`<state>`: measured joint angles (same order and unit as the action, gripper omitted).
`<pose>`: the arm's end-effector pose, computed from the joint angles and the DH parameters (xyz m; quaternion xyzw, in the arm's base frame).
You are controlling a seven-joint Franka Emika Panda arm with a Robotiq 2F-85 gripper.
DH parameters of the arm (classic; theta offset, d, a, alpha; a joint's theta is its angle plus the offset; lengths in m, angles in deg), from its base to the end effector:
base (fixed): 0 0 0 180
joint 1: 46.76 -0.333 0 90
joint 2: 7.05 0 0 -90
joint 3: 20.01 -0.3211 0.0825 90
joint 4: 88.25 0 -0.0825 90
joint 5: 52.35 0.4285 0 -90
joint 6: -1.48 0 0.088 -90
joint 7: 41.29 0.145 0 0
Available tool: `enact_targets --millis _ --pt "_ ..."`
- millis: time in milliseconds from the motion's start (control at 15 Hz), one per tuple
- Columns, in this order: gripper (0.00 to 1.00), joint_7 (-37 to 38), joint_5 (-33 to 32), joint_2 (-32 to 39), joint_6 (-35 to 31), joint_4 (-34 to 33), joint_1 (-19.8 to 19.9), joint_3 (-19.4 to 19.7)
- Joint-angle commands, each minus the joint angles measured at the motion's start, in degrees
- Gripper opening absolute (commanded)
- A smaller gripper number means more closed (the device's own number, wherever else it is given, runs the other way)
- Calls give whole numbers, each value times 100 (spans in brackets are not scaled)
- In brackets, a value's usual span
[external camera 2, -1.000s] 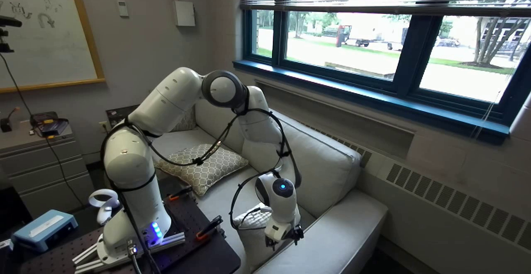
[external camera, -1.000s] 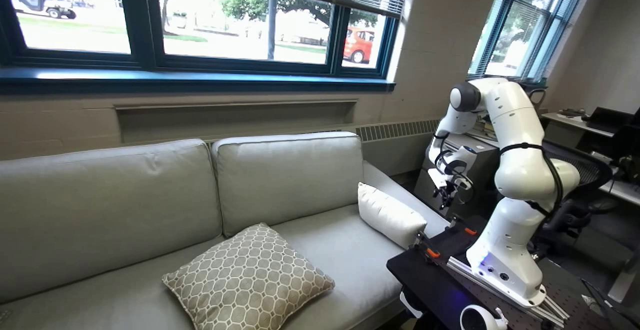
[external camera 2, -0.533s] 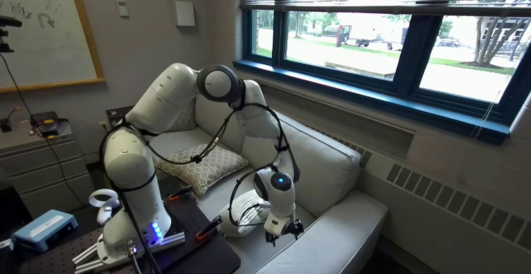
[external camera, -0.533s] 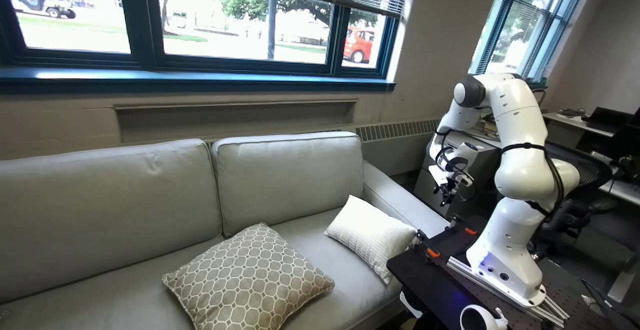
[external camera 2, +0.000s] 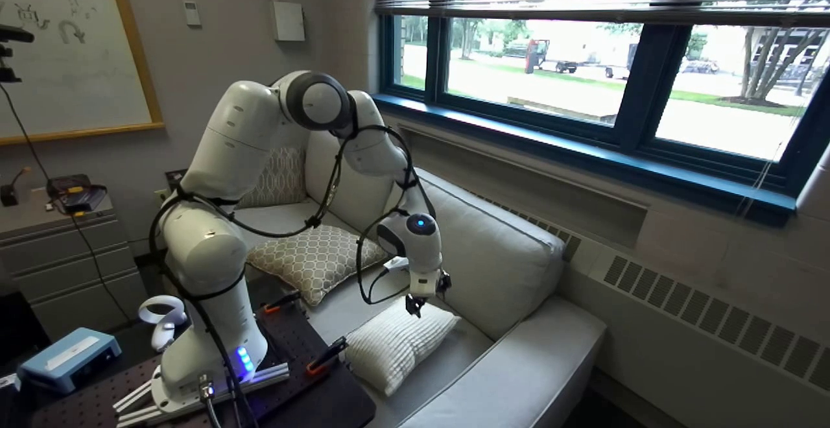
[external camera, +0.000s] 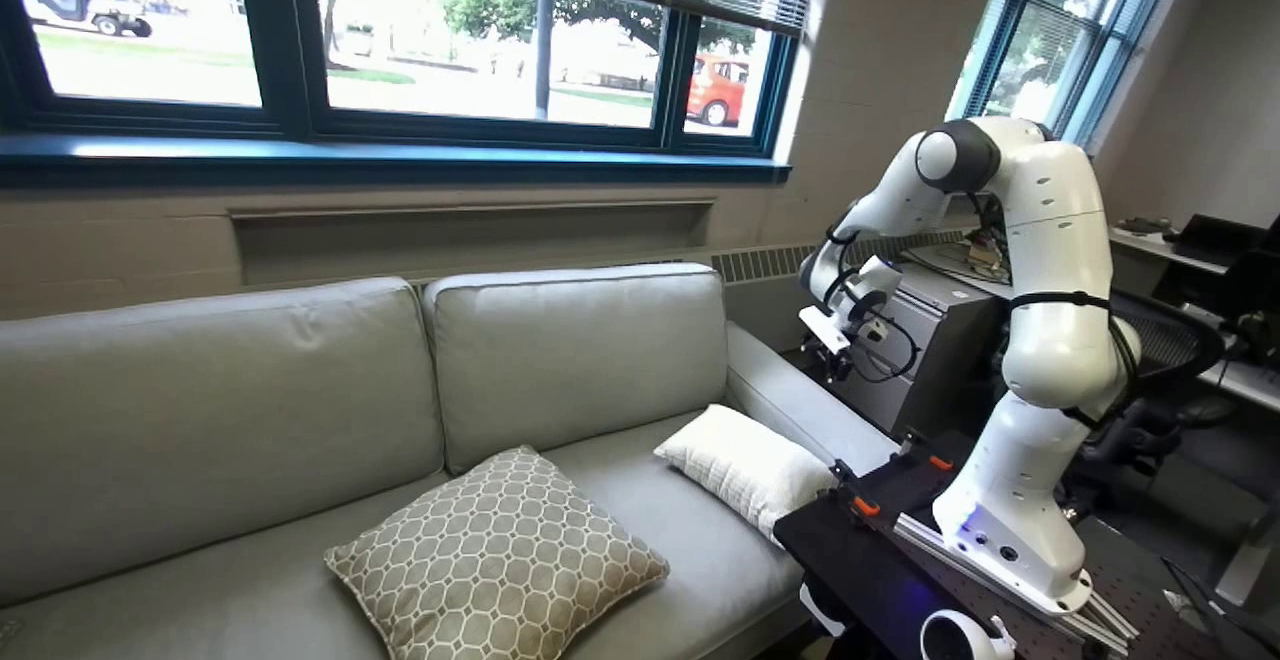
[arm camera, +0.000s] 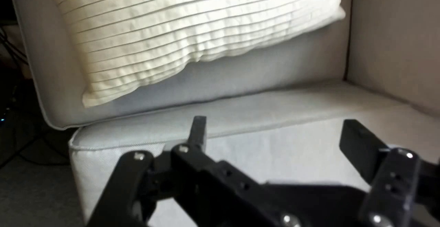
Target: Put the pillows upright against the armrest
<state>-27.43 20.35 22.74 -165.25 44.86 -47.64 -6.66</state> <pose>0.4774 -0.1753 0.0493 -0.6727 0.7285 -0.0613 0.1138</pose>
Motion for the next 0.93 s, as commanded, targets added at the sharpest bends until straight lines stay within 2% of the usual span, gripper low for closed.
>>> enact_targets --millis 0,133,333,400,533,600,733,800,867 --pt "100 518 -716 -226 -259 241 -878 -298" --pt "100 1026 -1304 -70 -236 157 -1516 -343" --pt "100 2162 -2484 298 77 -89 -2786 -12" --pt "100 1793 -2241 33 -241 123 -1849 -597" --pt "100 2370 -2679 186 -243 79 -2414 -504" --pt "100 2431 -2720 241 -250 61 -2523 -481" --pt "100 2510 -2922 142 -272 172 -2391 -429" --pt "100 2777 -3287 253 -357 188 -2613 -153" --pt "100 2799 -3334 376 -336 168 -3148 371"
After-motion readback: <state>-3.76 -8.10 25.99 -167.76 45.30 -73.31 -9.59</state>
